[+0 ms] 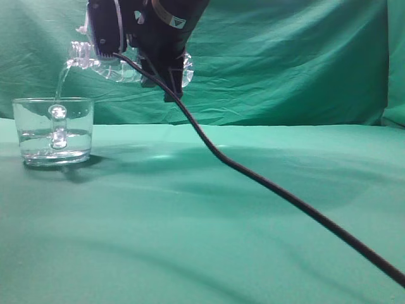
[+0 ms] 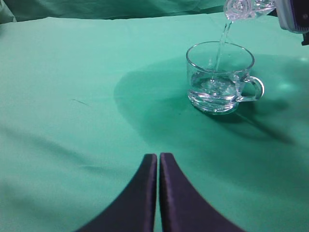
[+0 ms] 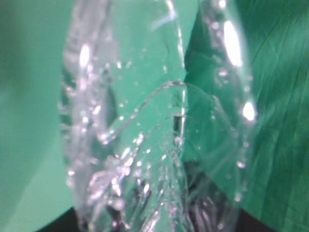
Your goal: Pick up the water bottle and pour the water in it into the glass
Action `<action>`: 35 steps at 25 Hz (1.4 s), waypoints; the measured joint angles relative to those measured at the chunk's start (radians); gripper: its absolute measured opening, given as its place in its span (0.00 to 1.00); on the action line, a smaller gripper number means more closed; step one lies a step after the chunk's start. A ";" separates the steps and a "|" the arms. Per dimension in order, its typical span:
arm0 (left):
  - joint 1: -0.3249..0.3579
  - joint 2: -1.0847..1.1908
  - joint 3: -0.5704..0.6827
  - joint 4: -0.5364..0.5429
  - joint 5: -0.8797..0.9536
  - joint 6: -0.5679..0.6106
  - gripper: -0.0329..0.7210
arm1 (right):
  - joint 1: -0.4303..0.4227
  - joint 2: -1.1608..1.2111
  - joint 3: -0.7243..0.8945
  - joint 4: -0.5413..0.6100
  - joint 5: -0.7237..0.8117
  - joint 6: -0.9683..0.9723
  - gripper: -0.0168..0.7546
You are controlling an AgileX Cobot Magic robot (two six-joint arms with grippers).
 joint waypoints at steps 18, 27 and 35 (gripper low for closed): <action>0.000 0.000 0.000 0.000 0.000 0.000 0.04 | -0.009 -0.111 0.009 0.201 -0.140 0.964 0.40; 0.000 0.000 0.000 0.000 0.000 0.000 0.04 | -0.252 -0.392 0.378 0.245 -0.414 1.202 0.40; 0.000 0.000 0.000 0.000 0.000 0.000 0.04 | -0.514 -0.446 0.578 0.314 -0.667 1.079 0.40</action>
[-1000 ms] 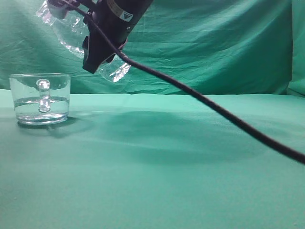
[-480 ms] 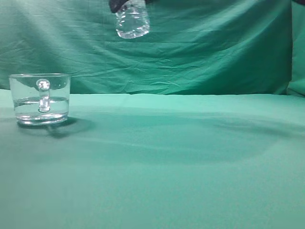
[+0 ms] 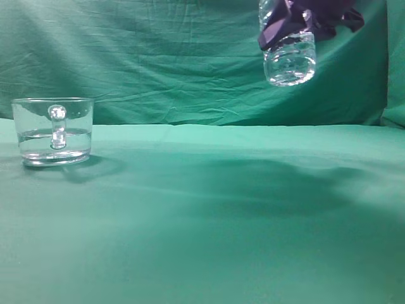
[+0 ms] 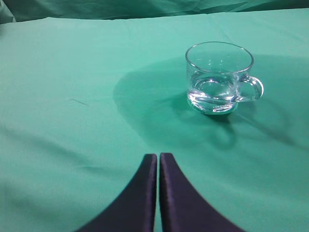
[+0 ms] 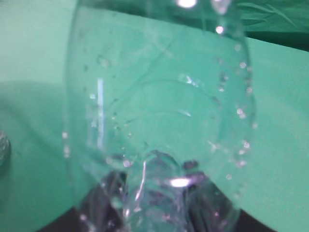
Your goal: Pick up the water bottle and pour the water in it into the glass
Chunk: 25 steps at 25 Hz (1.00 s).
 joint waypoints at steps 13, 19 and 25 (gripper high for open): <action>0.000 0.000 0.000 0.000 0.000 0.000 0.04 | -0.181 0.130 0.277 0.450 -0.518 -0.763 0.40; 0.000 0.000 0.000 0.000 0.000 0.000 0.04 | -0.181 0.242 0.279 0.454 -0.579 -0.837 0.40; 0.000 0.000 0.000 0.000 0.000 0.000 0.04 | -0.181 0.294 0.279 0.454 -0.631 -0.898 0.40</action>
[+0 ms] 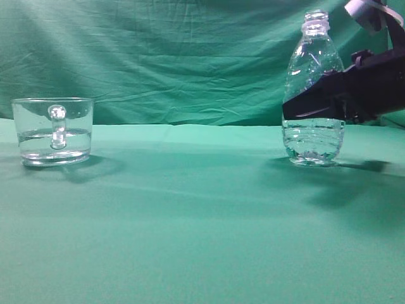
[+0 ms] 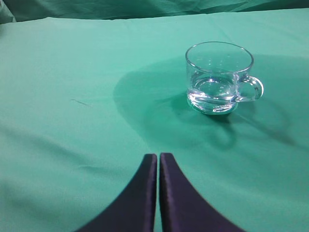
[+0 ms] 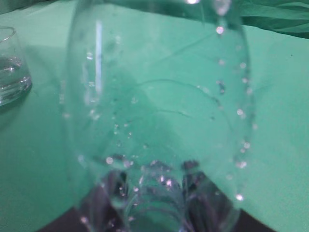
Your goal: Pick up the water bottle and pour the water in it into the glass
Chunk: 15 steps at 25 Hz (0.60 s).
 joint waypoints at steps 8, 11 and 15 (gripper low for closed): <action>0.000 0.000 0.000 0.000 0.000 0.000 0.04 | 0.000 0.011 0.000 -0.002 -0.023 -0.004 0.59; 0.000 0.000 0.000 0.000 0.000 0.000 0.04 | 0.000 0.011 0.000 -0.002 -0.023 0.034 0.78; 0.000 0.000 0.000 0.000 0.000 0.000 0.04 | 0.000 -0.030 0.000 -0.002 -0.020 0.113 0.85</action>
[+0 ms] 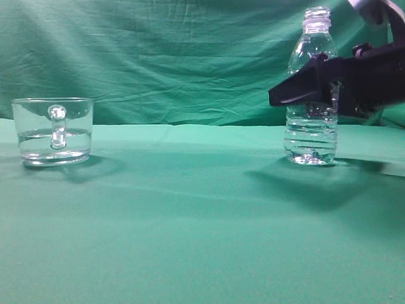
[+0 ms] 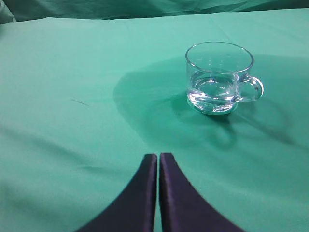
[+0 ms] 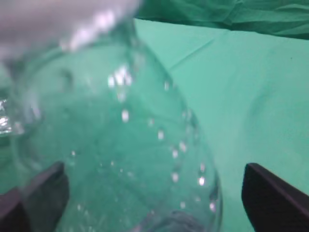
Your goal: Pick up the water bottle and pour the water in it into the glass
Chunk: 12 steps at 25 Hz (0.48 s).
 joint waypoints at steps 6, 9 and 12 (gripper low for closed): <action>0.000 0.000 0.000 0.000 0.000 0.000 0.04 | 0.000 -0.153 0.000 -0.001 0.004 0.051 0.89; 0.000 0.000 0.000 0.000 0.000 0.000 0.04 | 0.000 -0.258 0.000 -0.006 0.033 0.087 0.89; 0.000 0.000 0.000 0.000 0.000 0.000 0.04 | 0.000 -0.365 0.000 -0.039 0.092 0.139 0.89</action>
